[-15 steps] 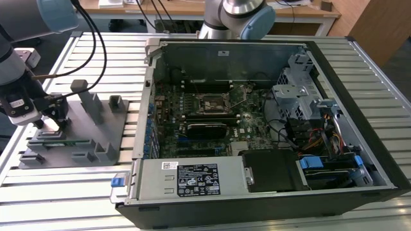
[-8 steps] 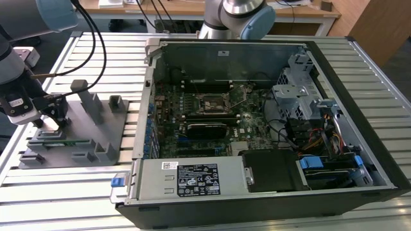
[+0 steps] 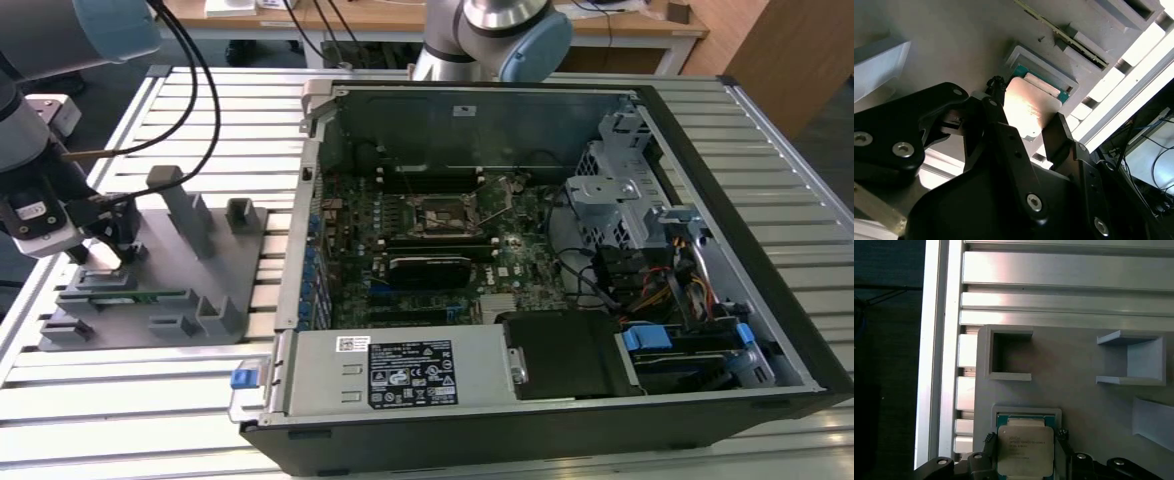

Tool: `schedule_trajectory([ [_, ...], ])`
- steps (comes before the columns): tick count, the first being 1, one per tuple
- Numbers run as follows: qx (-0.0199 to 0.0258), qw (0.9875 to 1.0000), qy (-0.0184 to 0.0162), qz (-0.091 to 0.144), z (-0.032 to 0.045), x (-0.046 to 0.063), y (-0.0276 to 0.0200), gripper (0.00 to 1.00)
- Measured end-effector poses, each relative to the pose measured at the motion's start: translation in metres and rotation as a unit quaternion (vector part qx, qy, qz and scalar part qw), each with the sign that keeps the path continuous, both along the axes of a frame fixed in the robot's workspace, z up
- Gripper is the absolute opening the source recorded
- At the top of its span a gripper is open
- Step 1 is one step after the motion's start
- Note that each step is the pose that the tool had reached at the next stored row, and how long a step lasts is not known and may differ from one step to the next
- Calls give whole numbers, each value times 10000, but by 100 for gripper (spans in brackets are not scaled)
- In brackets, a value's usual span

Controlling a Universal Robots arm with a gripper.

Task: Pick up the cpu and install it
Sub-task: 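Pick up the cpu and move it towards the insertion slot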

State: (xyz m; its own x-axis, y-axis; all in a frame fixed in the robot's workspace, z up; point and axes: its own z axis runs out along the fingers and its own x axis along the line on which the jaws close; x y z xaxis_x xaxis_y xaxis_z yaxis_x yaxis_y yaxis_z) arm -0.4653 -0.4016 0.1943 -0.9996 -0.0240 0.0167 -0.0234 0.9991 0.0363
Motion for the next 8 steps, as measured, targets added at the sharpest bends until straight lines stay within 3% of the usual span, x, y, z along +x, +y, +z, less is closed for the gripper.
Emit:
schedule_trajectory([
  [8, 0, 10000, 0, 0, 43, 0, 0, 54],
])
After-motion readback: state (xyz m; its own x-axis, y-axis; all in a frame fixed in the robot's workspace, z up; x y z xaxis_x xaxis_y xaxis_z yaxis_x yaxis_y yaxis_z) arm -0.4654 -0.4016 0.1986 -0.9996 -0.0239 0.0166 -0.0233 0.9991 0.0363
